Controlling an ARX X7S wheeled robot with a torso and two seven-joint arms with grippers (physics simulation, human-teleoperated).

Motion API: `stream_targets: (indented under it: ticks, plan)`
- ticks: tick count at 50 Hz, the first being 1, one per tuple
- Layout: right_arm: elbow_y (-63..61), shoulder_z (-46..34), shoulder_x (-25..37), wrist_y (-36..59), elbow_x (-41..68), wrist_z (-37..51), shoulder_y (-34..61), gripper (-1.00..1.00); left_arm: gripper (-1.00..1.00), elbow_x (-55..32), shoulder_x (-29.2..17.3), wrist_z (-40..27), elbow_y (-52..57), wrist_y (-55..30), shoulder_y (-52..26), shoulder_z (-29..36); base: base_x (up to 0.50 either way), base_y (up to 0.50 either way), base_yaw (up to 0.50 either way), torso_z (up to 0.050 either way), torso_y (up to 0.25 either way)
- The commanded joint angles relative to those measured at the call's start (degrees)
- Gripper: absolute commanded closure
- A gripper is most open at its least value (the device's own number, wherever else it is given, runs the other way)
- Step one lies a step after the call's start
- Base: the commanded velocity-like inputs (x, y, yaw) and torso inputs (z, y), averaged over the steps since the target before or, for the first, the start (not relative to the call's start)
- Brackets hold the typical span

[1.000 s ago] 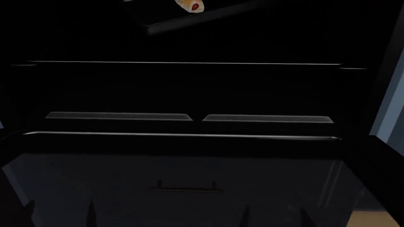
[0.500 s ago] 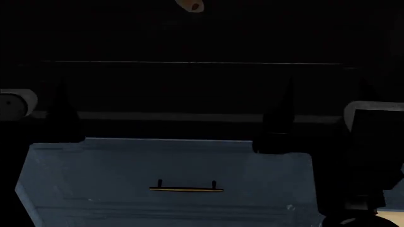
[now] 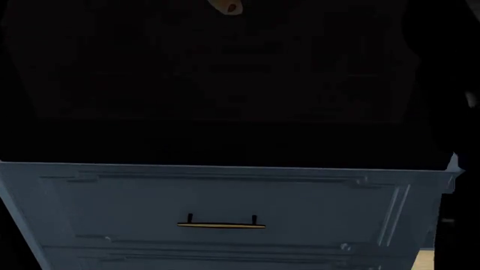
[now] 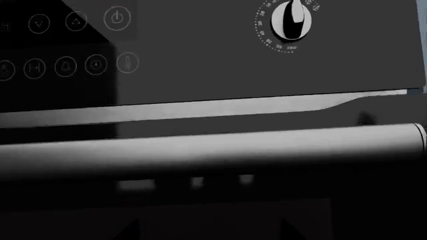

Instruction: Close the oven door

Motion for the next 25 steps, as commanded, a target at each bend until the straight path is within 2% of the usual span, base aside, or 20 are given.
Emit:
stream_targets:
  ticks: [1,4,7,8,11,14,19,25]
  plan:
    - [59.97,-8.38,-12.21,-26.21,-12.58,-17.05,30.34,-1.0,-1.0,8.28,9.89,11.93,-62.06,31.27,-29.79,4.29,0.0,0.0,0.0,0.0,0.0]
    - [60.07,-6.08,-12.96,-26.34,-15.71,-16.74,30.0,-1.0,-1.0,9.54,10.33,11.99,-62.11,28.06,-31.14,0.96,0.0,0.0,0.0,0.0,0.0]
    - [60.08,-0.74,-13.7,-23.91,-20.18,-16.64,30.41,-1.0,-1.0,12.62,10.89,12.82,-62.12,25.44,-32.05,-3.0,0.03,0.0,0.01,0.005,0.0]
    - [60.08,2.56,-13.94,-20.37,-20.68,-16.89,30.95,-1.0,-1.0,14.21,11.12,12.9,-62.12,25.15,-32.0,-3.17,0.05,0.0,0.01,0.014,0.0]
    - [60.09,5.63,-14.96,-20.32,-26.76,-16.55,31.5,-1.0,-1.0,13.05,11.41,11.39,-62.12,22.96,-32.43,0.96,0.04,0.0,0.02,0.007,-0.008]
    - [60.09,6.26,-15.95,-19.13,-30.77,-16.27,32.05,-1.0,-1.0,9.02,11.42,9.75,-62.12,22.65,-32.45,8.19,0.05,0.0,0.02,0.011,-0.01]
    - [60.09,7.4,-16.56,-18.13,-32.66,-15.0,31.48,-1.0,-1.0,7.48,11.41,9.1,-62.13,19.24,-32.51,7.34,0.12,0.0,0.0,0.016,-0.016]
    - [60.09,7.25,-16.59,-17.64,-32.99,-14.28,31.08,-1.0,-1.0,7.48,11.41,9.1,-62.13,19.24,-32.51,7.34,0.11,0.0,0.0,0.017,-0.016]
